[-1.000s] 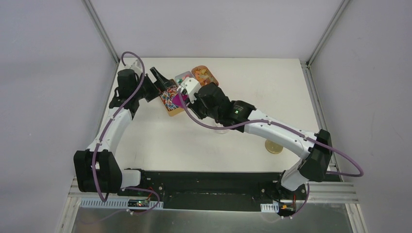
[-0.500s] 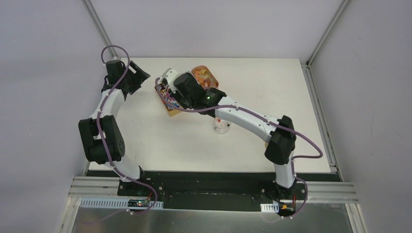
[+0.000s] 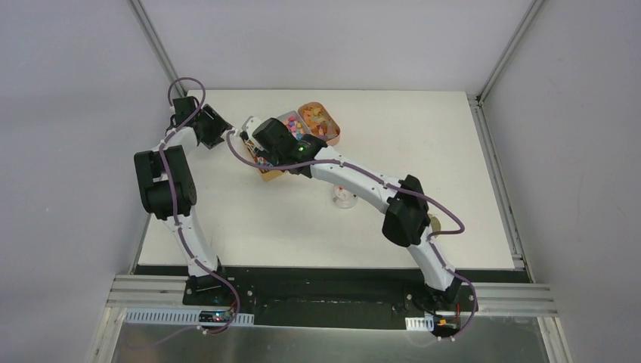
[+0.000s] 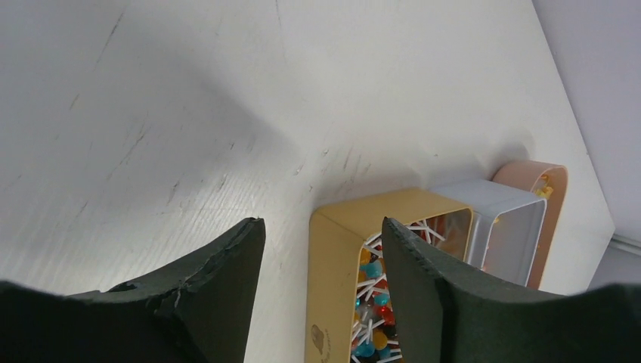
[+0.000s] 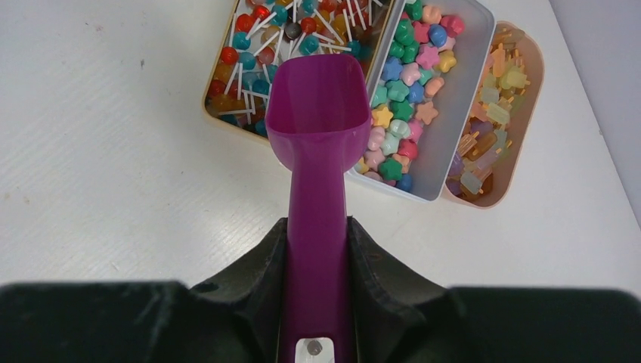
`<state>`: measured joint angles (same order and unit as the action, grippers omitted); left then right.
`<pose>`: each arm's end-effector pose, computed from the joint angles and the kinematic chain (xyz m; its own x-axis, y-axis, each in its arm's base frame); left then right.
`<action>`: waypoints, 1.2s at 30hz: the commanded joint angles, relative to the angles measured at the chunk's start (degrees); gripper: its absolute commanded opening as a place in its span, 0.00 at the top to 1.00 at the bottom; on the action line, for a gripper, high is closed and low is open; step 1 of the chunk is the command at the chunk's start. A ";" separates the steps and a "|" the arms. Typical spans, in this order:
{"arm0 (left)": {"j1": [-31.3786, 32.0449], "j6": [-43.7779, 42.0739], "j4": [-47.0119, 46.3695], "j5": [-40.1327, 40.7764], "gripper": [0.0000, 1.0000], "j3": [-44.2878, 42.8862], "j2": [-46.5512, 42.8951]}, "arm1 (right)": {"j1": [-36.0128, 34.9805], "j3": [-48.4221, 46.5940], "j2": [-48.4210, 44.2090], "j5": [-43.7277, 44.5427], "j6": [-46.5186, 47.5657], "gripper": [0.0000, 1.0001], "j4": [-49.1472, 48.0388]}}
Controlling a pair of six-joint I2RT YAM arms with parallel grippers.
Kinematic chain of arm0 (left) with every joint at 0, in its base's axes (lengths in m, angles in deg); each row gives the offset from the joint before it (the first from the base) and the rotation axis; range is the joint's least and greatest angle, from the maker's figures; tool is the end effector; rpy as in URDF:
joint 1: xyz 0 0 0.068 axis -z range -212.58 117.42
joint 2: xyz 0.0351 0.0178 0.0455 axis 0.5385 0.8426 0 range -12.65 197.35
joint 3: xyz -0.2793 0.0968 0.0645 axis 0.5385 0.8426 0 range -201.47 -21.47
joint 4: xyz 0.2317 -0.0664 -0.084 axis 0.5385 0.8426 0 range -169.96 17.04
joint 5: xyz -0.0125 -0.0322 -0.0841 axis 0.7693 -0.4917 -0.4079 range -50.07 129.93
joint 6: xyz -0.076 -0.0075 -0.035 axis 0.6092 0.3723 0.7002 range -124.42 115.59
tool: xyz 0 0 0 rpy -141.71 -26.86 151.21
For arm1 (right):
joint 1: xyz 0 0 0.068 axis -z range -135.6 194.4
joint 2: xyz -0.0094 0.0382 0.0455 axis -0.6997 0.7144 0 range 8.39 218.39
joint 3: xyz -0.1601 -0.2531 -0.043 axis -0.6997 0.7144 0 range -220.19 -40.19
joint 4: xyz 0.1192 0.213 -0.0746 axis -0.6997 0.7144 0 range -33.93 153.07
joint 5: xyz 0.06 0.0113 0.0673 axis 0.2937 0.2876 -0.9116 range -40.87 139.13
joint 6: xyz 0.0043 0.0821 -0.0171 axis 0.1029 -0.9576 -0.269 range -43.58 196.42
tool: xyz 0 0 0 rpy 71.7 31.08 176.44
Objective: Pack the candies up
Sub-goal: Scoop the fake candies from the storage box.
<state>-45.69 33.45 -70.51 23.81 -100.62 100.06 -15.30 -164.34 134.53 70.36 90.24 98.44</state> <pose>0.4637 0.0870 0.2049 -0.5120 -0.7247 -0.4612 -0.4237 0.6801 -0.5983 0.2934 0.4493 0.3035 -0.1813 -0.7519 -0.6338 -0.7388 0.5295 -0.4168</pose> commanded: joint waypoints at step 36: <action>0.13 3.44 -4.01 -16.31 0.57 -4.19 9.99 | 2.91 -2.13 10.67 -8.92 6.28 1.00 -12.22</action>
<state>-45.93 36.58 -73.04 10.56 -104.60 110.09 -11.67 -165.92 146.75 63.87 96.25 86.83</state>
